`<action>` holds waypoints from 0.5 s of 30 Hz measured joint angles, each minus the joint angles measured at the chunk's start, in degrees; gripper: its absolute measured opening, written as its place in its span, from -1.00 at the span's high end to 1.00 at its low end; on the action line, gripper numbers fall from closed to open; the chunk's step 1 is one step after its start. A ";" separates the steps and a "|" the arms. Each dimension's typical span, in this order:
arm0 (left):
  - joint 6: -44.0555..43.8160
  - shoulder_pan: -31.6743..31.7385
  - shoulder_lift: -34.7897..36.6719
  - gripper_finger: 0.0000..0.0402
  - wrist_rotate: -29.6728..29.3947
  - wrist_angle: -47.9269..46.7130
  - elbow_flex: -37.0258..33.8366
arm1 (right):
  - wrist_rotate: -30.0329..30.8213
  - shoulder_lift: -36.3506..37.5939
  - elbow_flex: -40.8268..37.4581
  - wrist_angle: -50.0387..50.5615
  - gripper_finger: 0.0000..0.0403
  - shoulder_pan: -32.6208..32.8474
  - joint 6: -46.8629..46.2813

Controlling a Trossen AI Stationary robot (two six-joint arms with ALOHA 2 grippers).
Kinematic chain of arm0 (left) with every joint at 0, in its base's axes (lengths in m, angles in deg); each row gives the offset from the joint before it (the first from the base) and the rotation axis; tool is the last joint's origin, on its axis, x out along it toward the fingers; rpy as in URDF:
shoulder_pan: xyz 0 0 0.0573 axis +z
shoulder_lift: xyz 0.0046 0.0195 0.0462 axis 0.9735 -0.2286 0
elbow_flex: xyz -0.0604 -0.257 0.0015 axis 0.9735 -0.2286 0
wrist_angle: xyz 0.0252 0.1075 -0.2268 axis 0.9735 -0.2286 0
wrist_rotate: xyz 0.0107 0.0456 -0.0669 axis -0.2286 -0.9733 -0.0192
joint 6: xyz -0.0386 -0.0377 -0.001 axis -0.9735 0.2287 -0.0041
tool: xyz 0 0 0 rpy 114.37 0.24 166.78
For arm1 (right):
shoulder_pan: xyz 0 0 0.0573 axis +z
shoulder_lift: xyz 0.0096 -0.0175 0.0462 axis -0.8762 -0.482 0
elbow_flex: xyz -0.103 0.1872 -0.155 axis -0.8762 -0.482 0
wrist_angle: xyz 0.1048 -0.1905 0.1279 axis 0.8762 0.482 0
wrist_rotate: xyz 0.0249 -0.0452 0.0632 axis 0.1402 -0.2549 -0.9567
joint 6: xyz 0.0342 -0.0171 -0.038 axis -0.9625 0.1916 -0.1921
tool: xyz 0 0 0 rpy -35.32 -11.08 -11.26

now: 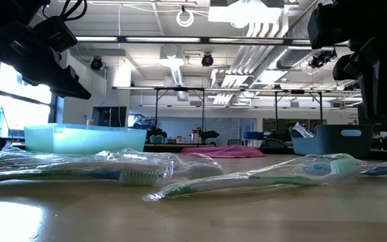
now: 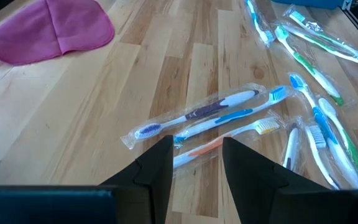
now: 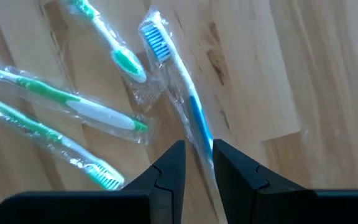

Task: Pick & Place Toothbrushes
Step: Put the blue toothbrush to the light blue bin

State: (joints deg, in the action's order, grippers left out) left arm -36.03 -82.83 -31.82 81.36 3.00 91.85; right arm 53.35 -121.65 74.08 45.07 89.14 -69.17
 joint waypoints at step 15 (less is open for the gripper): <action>-0.02 0.01 0.00 0.32 0.01 -1.27 0.01 | 3.93 -2.61 -0.02 0.16 0.43 0.29 -0.01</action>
State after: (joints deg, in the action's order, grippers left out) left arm -36.05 -82.82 -31.82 81.37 1.73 91.86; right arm 57.28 -124.26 74.06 45.22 89.43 -69.18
